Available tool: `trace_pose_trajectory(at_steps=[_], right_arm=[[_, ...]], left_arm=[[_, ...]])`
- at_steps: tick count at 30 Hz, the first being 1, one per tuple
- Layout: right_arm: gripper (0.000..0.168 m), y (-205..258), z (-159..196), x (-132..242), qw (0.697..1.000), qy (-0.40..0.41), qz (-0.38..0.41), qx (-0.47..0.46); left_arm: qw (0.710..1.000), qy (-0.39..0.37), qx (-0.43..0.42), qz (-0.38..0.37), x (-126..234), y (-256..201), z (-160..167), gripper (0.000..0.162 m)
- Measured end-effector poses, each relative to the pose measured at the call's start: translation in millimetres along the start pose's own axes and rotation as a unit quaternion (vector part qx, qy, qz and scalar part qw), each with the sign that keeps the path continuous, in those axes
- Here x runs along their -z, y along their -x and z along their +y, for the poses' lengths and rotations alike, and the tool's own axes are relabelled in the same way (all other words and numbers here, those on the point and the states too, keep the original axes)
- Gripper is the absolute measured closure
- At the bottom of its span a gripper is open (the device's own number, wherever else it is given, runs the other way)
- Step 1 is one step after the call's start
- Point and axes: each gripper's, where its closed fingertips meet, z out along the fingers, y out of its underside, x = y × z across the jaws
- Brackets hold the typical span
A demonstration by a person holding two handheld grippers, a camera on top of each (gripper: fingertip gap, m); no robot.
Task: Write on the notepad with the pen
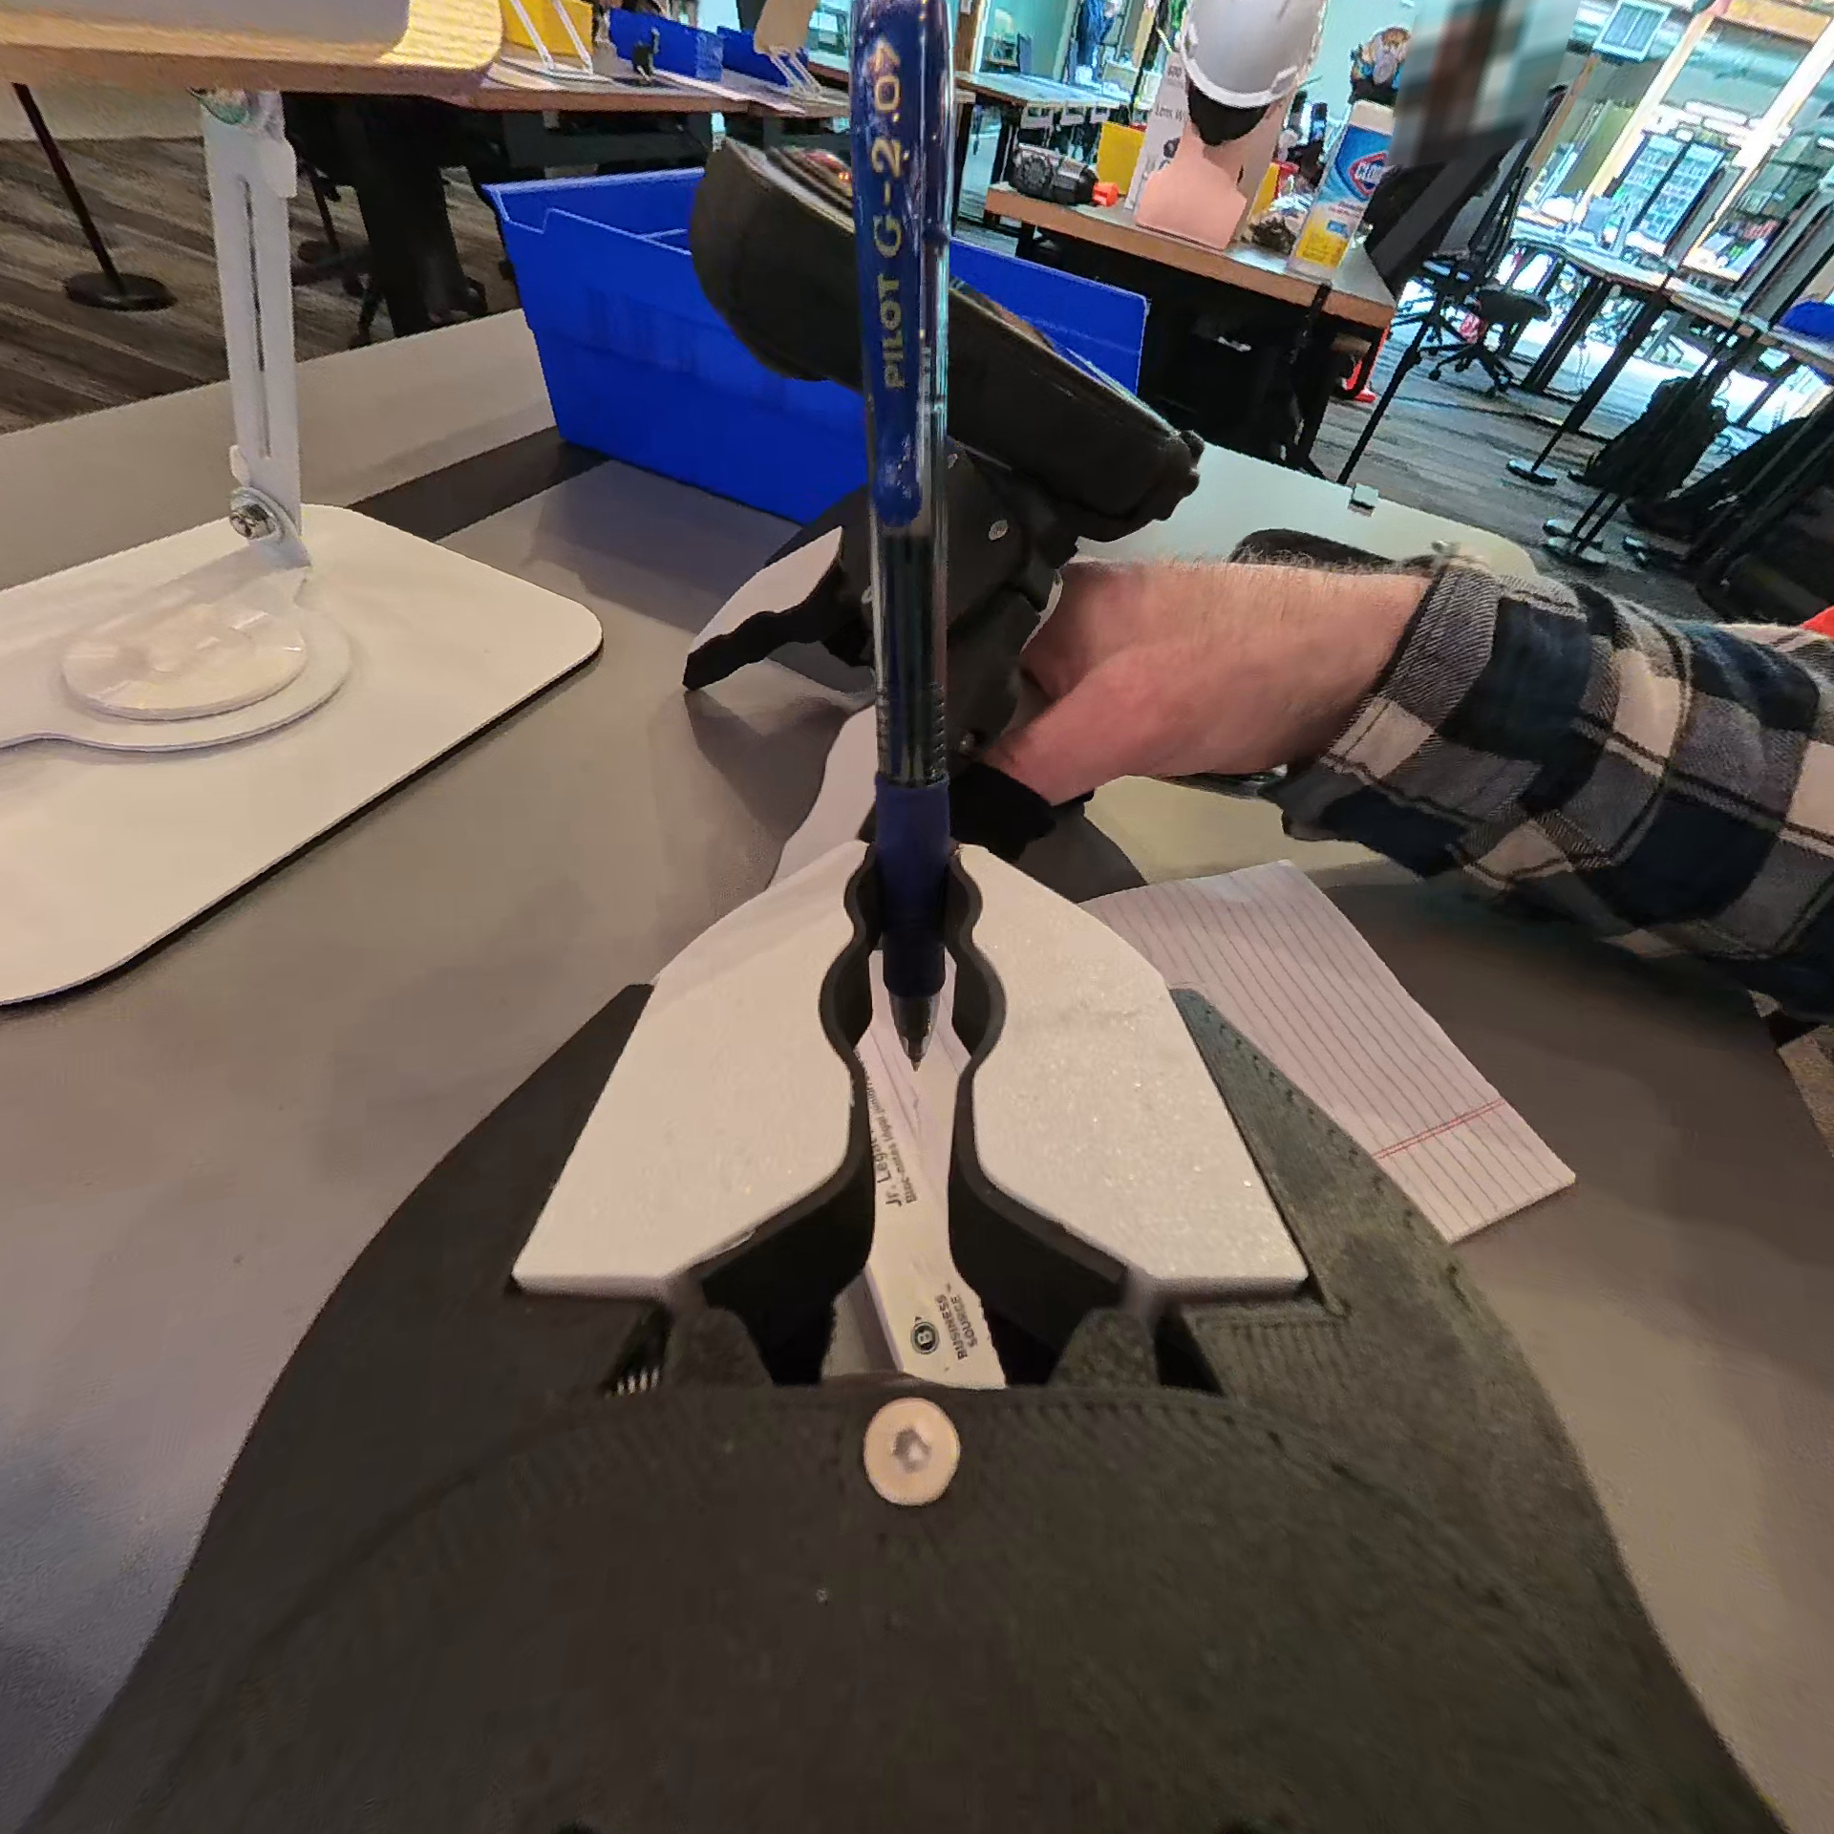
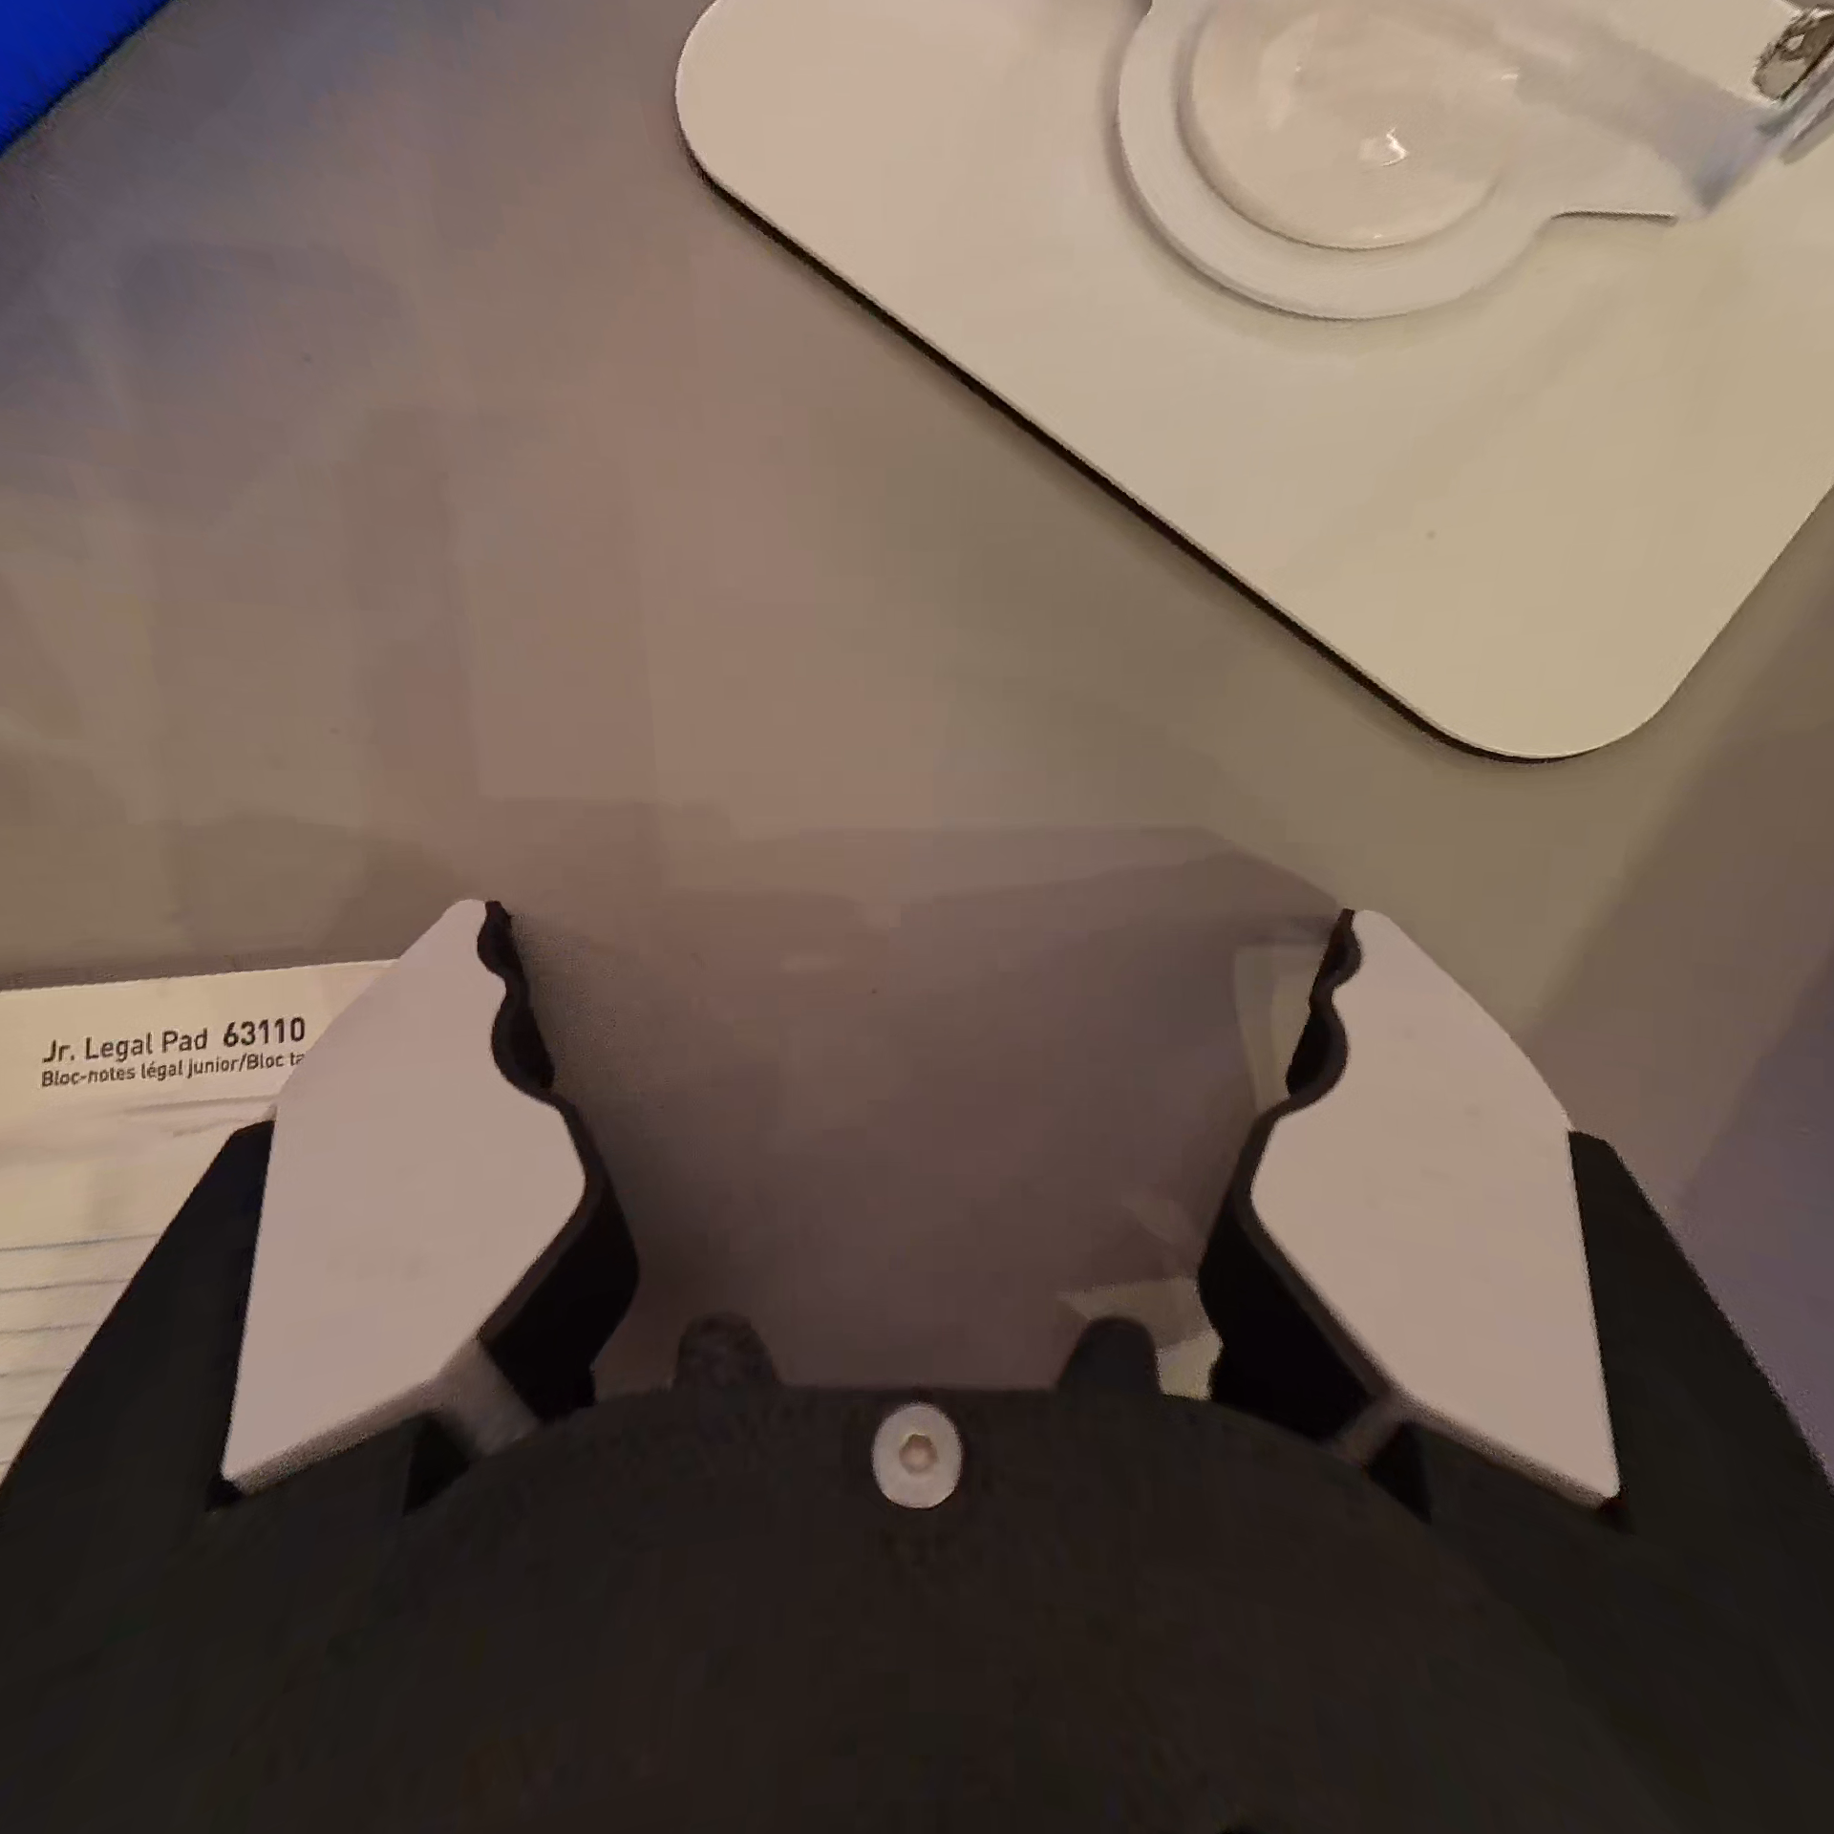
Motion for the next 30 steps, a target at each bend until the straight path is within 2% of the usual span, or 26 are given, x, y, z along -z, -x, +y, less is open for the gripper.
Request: trace_pose_trajectory(at_steps=[2, 4, 7, 9, 13, 15, 17, 20, 30], right_arm=[[0.023, 1, 0, 0, 1.000, 0.000, -0.001, 0.005], [0.032, -2, -1, 1, 1.000, -0.006, 0.007, -0.001], [0.034, -2, -1, 2, 1.000, -0.009, 0.014, -0.009], [0.041, -1, -1, 3, 1.000, -0.012, 0.014, -0.010], [0.021, 11, 4, 6, 1.000, -0.006, -0.011, -0.006], [0.024, 15, 5, 8, 1.000, -0.012, -0.019, -0.001], [0.036, 3, 6, 8, 1.000, -0.009, 0.022, -0.016], [0.039, -5, 4, 7, 0.998, -0.011, 0.040, -0.038], [0.034, -2, 4, 5, 0.999, -0.008, 0.035, -0.033]], left_arm=[[1.000, 0.002, -0.001, 0.001, 0, 0, 1, 0.151], [1.000, 0.002, 0.000, 0.001, 0, 0, 1, 0.151], [1.000, 0.001, 0.001, 0.003, -1, -1, 1, 0.151], [1.000, 0.004, 0.000, 0.004, -1, -1, 2, 0.151], [1.000, 0.005, -0.001, 0.004, -1, -1, 2, 0.151], [1.000, 0.005, 0.001, 0.006, -1, -2, 2, 0.151], [1.000, 0.006, 0.001, 0.009, -2, -3, 3, 0.152], [1.000, 0.008, -0.002, 0.009, -2, -4, 3, 0.151], [1.000, 0.004, -0.007, -0.002, 1, -1, 2, 0.152]])
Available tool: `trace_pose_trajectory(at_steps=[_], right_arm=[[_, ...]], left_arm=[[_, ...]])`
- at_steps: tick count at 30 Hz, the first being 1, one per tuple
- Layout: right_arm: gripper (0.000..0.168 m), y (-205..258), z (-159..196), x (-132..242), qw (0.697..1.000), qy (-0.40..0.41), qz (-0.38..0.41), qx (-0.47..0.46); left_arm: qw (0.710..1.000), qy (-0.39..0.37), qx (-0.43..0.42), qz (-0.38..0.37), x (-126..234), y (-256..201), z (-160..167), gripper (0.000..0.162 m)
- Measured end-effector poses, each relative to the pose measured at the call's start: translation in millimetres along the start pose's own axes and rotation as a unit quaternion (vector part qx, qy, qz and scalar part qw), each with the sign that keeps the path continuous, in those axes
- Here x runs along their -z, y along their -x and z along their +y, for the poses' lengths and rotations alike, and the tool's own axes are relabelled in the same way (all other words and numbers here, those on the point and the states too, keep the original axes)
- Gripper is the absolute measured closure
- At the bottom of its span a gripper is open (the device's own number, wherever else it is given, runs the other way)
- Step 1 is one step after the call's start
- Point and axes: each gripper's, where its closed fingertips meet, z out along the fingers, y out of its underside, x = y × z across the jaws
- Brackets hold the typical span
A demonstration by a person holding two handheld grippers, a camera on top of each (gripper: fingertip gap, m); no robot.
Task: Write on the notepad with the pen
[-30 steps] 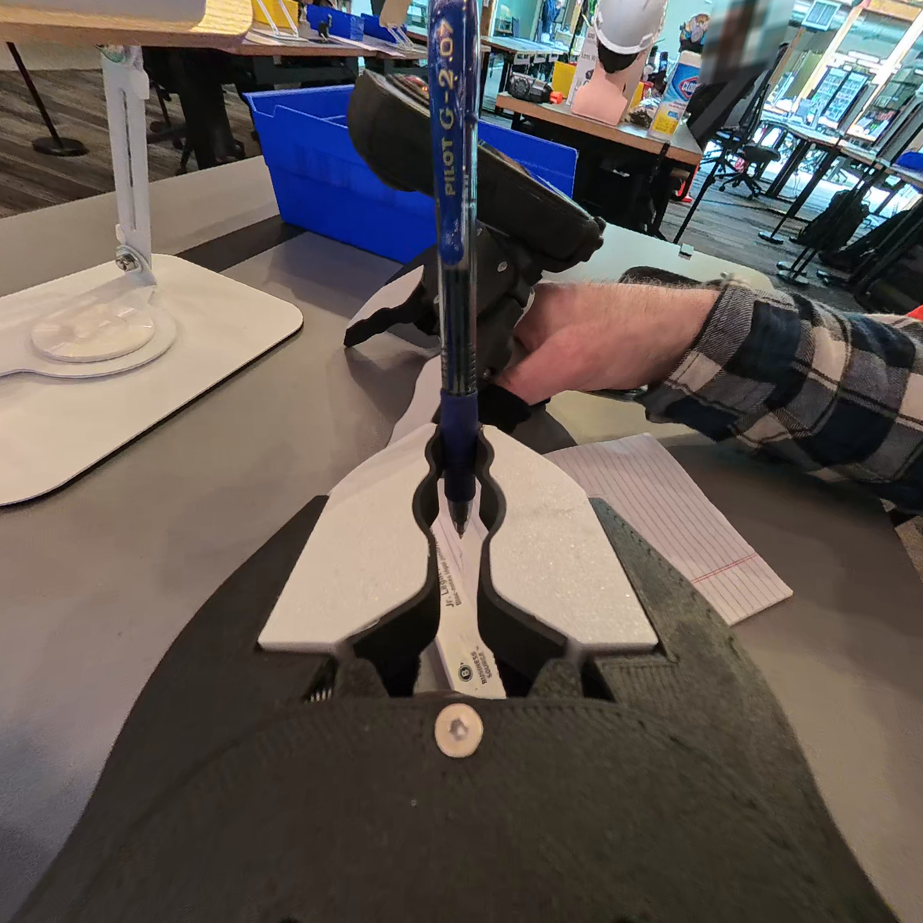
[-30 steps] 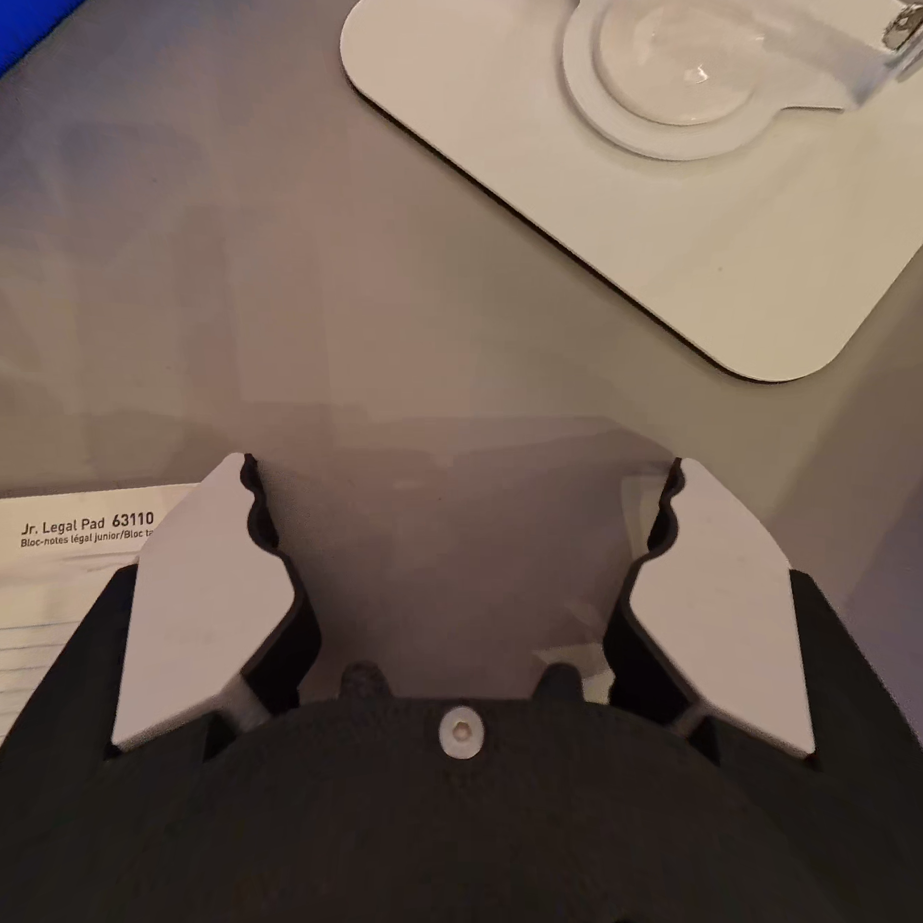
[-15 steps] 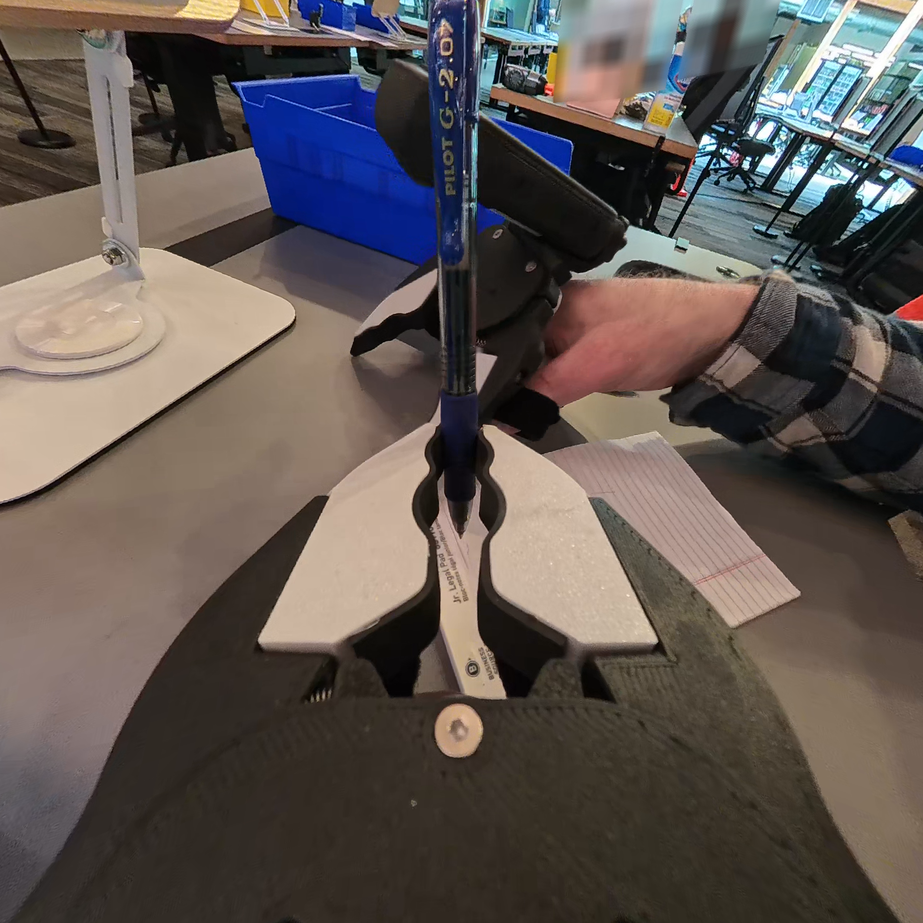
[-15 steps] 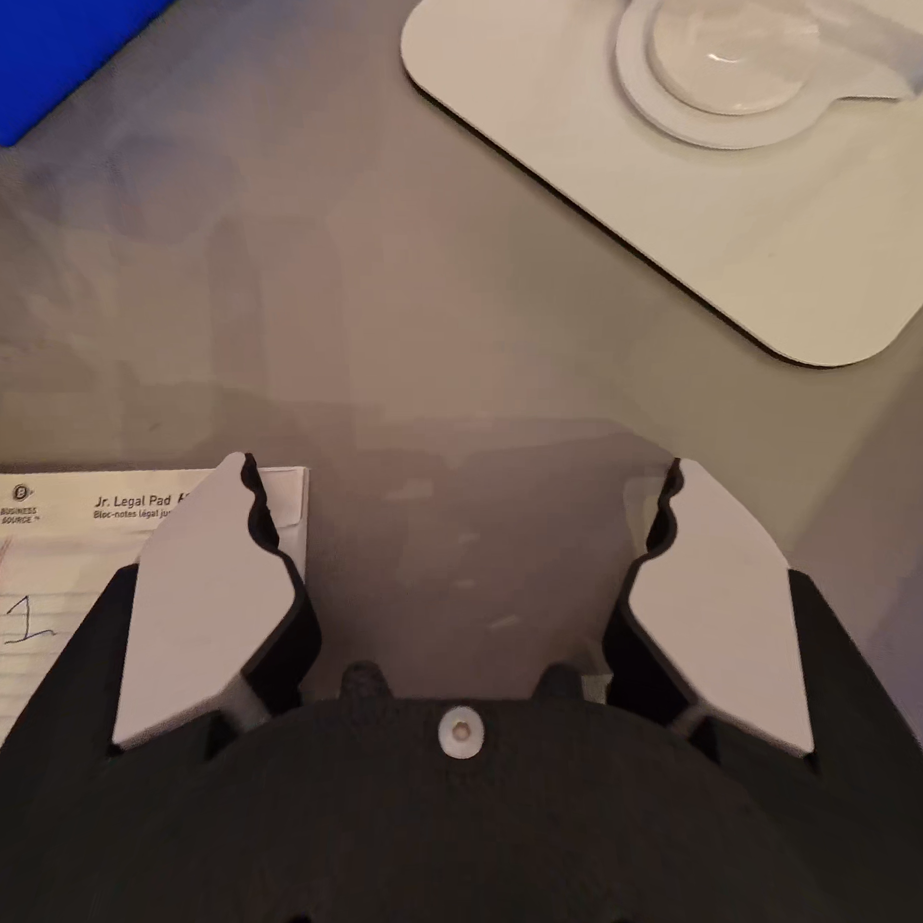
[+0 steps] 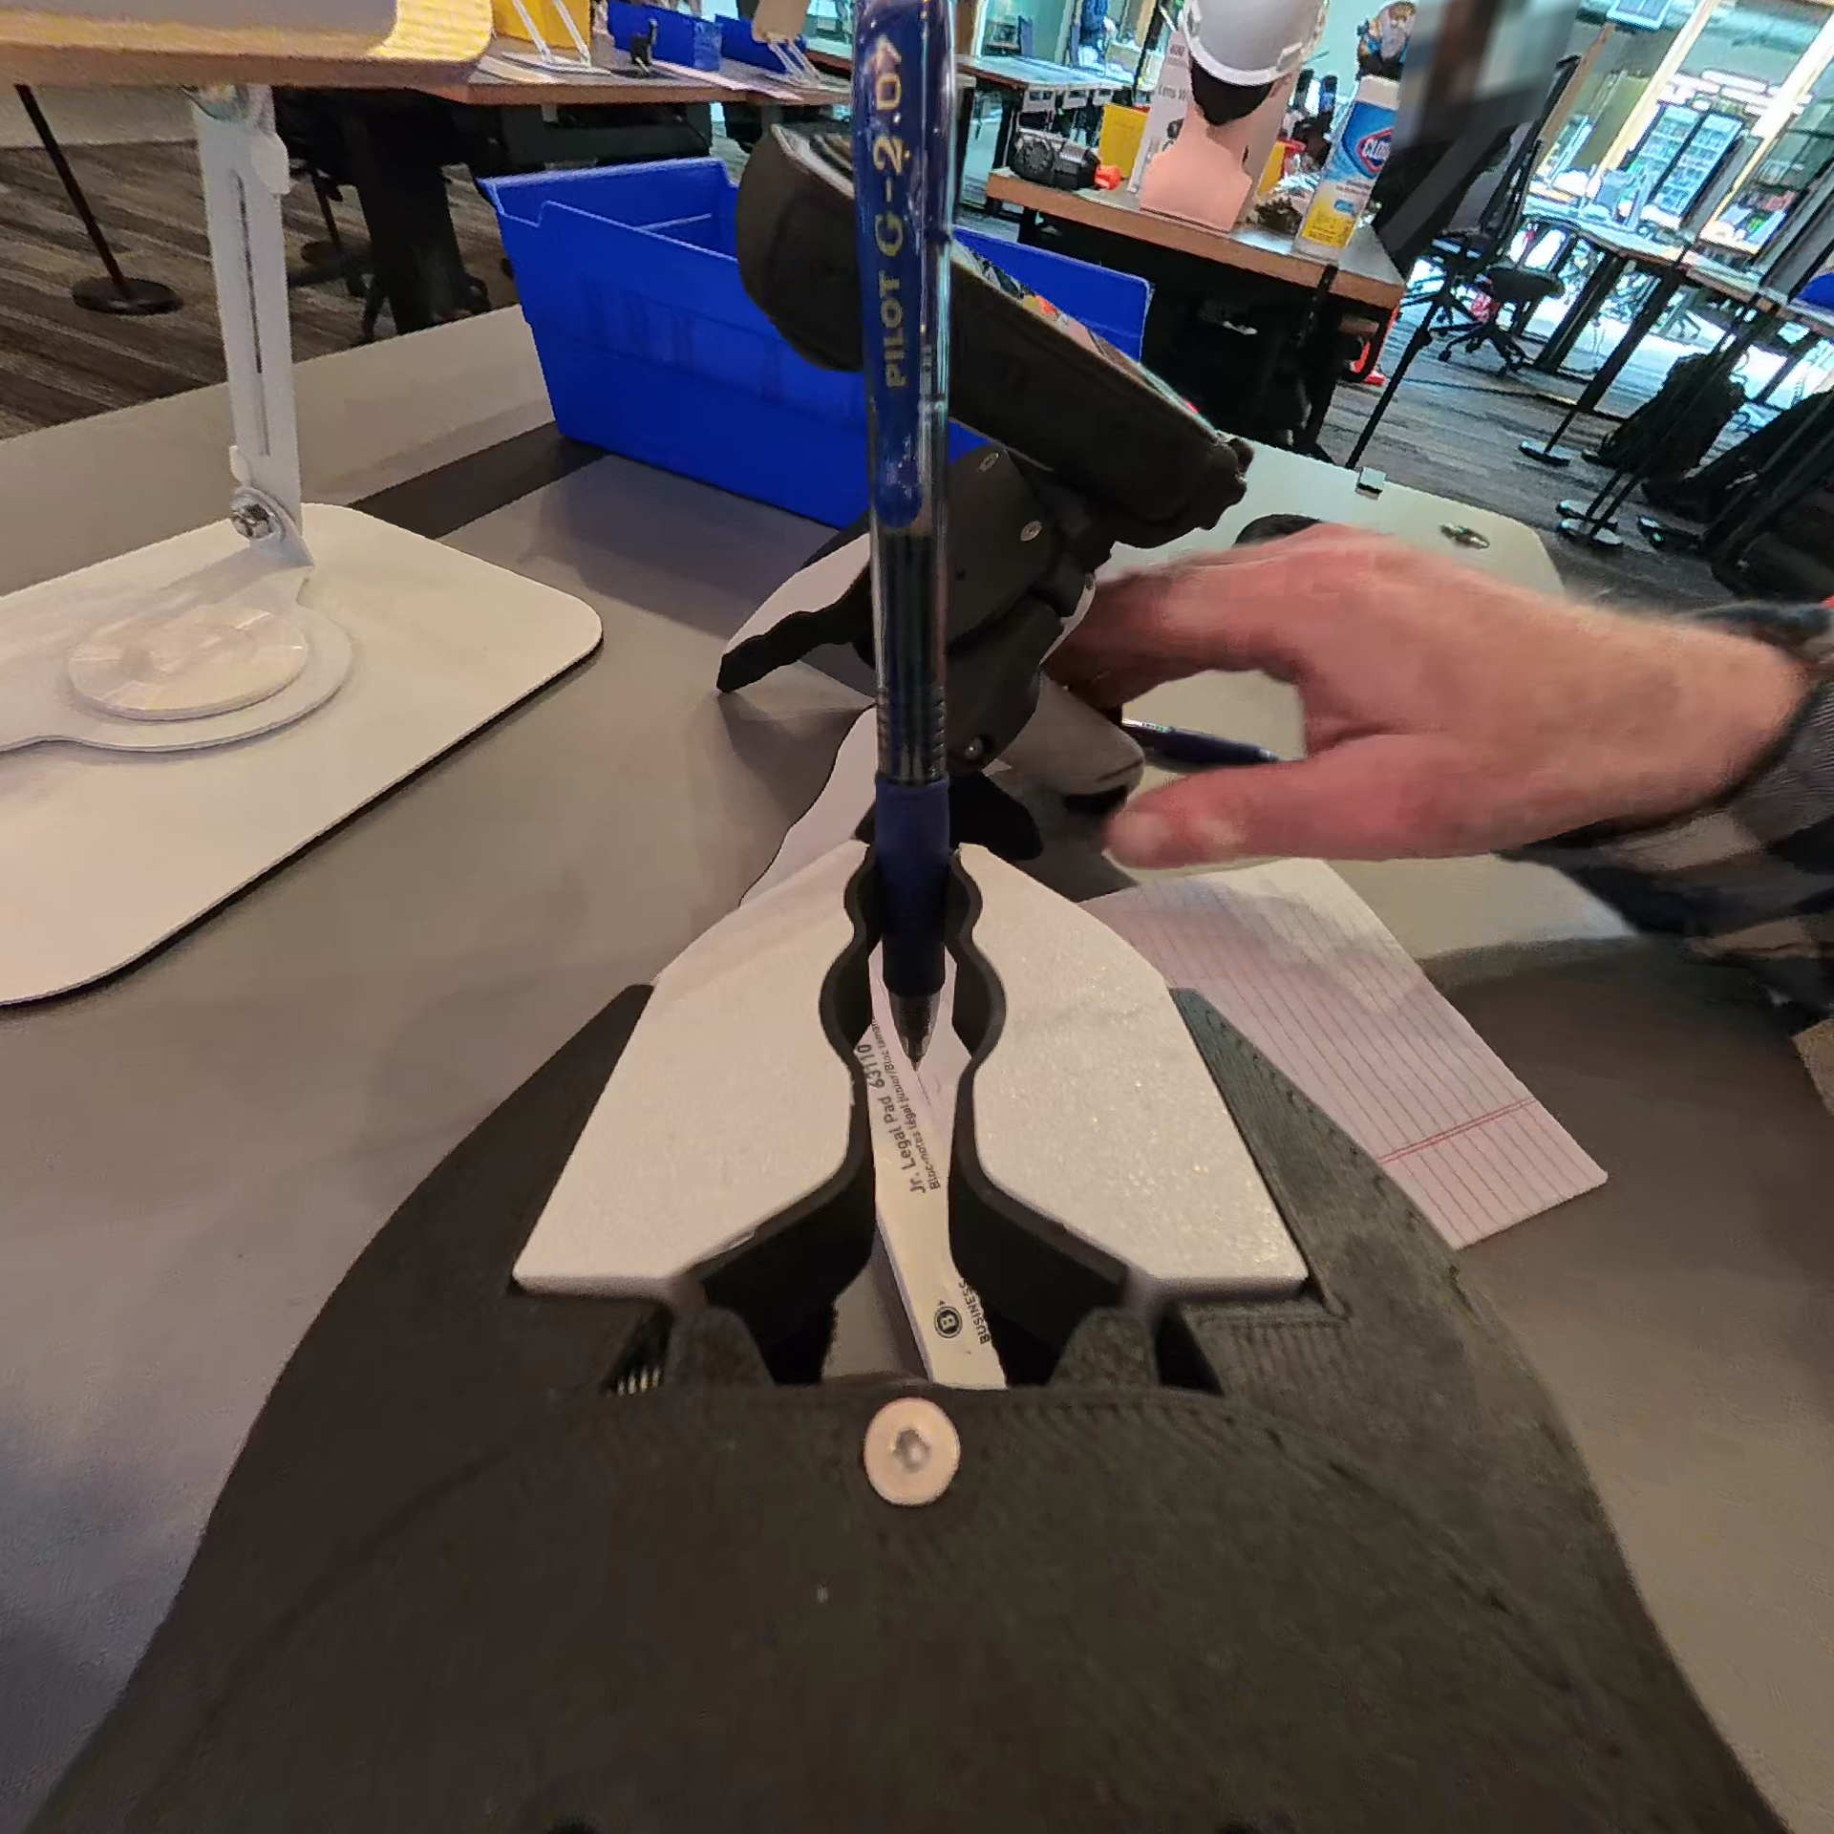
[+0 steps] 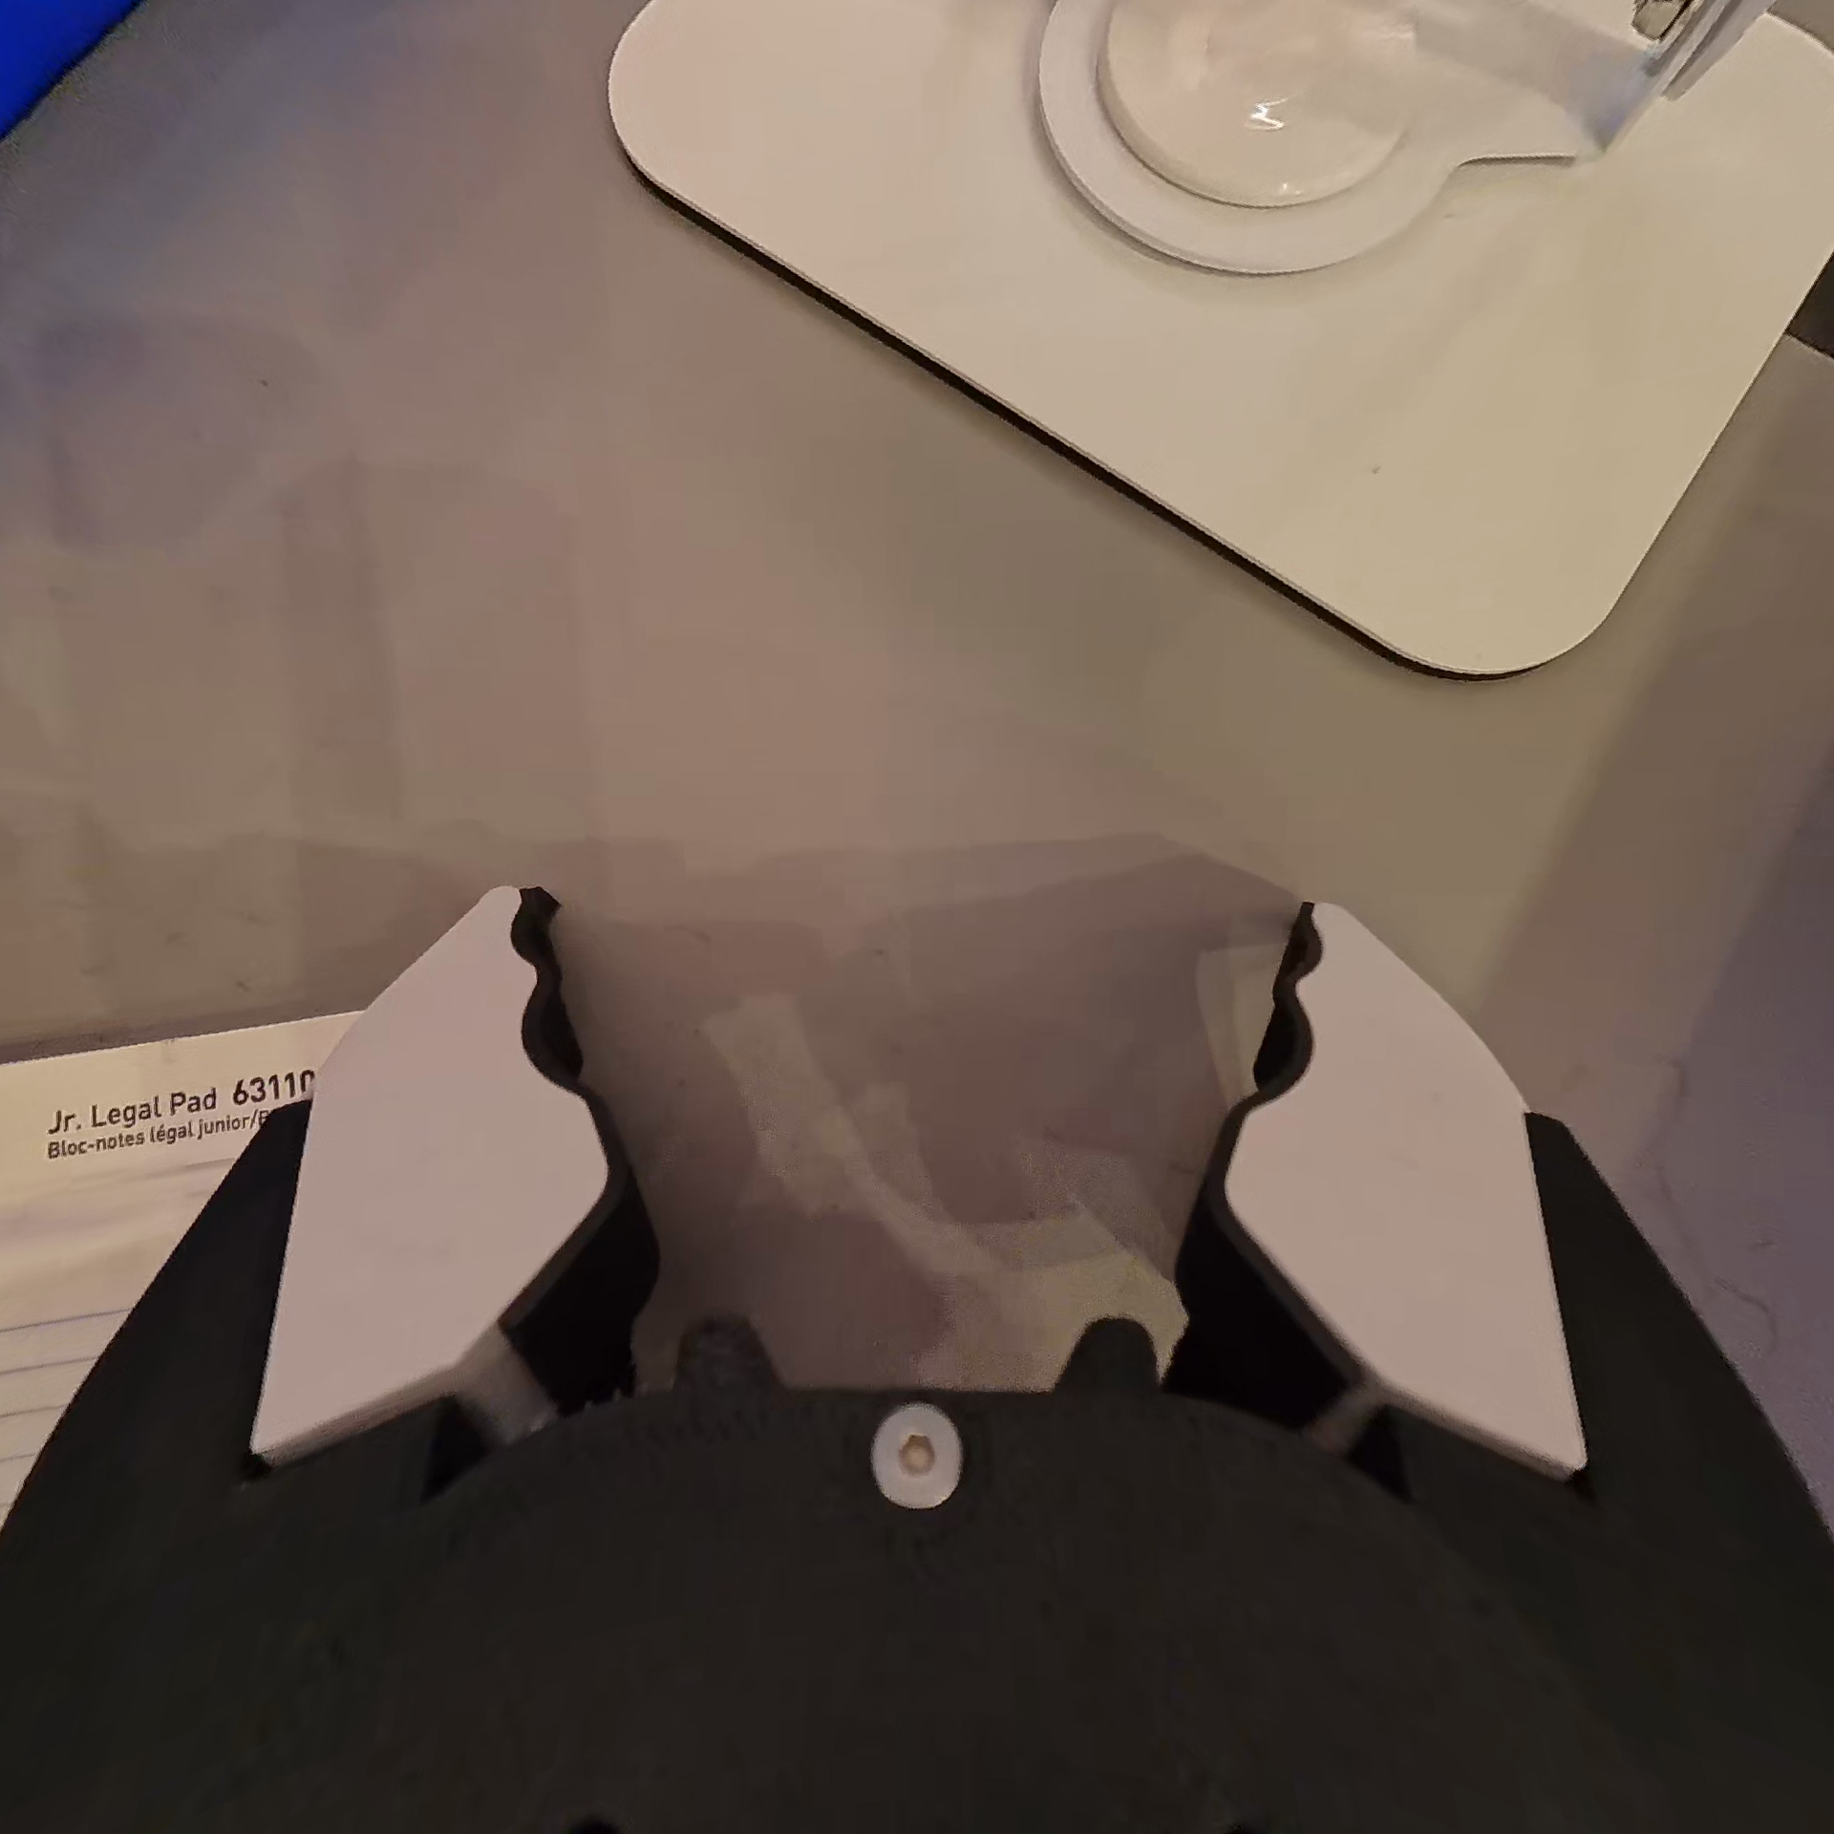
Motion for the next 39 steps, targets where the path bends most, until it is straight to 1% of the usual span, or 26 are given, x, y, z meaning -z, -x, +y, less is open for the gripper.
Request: trace_pose_trajectory(at_steps=[9, 13, 17, 18, 19, 21, 22, 23, 24, 25, 26, 27, 28, 29, 39], right_arm=[[0.034, 0, 0, 0, 1.000, 0.000, 0.000, 0.000], [0.034, 0, 0, 0, 1.000, 0.000, 0.000, 0.000], [0.034, 0, 0, 0, 1.000, 0.001, 0.002, -0.002], [0.032, -1, 1, 0, 1.000, 0.003, 0.012, -0.011], [0.026, -4, 2, 0, 0.999, 0.007, 0.022, -0.024], [0.021, -9, 5, 2, 0.998, 0.008, 0.042, -0.053], [0.024, -16, 5, 5, 0.995, 0.001, 0.065, -0.078], [0.040, -26, 5, 8, 0.989, -0.007, 0.098, -0.110], [0.051, -34, 7, 12, 0.981, -0.010, 0.132, -0.144], [0.052, -38, 11, 15, 0.973, -0.009, 0.157, -0.169], [0.045, -41, 15, 17, 0.967, -0.004, 0.176, -0.183], [0.034, -44, 17, 18, 0.963, 0.001, 0.190, -0.191], [0.025, -44, 19, 17, 0.962, 0.006, 0.188, -0.198], [0.022, -44, 20, 16, 0.962, 0.009, 0.180, -0.203], [0.021, -43, 22, 19, 0.963, 0.010, 0.178, -0.201]], left_arm=[[1.000, 0.003, -0.001, -0.011, -2, 3, 0, 0.151], [1.000, 0.001, -0.006, -0.029, 0, 6, -5, 0.152], [0.998, 0.009, -0.031, -0.055, 4, 10, -6, 0.152], [0.998, 0.010, -0.031, -0.057, 4, 10, -6, 0.152], [0.998, 0.012, -0.029, -0.056, 3, 11, -5, 0.152], [0.998, 0.015, -0.025, -0.055, 1, 11, -3, 0.152], [0.998, 0.017, -0.025, -0.054, 1, 12, -1, 0.152], [0.998, 0.018, -0.025, -0.054, 1, 12, -1, 0.152], [0.998, 0.018, -0.024, -0.054, 0, 12, -1, 0.152], [0.998, 0.018, -0.023, -0.054, 0, 11, -1, 0.152], [0.998, 0.019, -0.024, -0.052, 0, 11, -1, 0.152], [0.998, 0.020, -0.025, -0.052, 0, 10, -1, 0.152], [0.998, 0.021, -0.025, -0.053, -1, 10, -1, 0.151], [0.998, 0.020, -0.025, -0.053, -1, 10, -1, 0.152], [0.997, 0.020, -0.013, -0.074, -8, 6, -2, 0.151]])
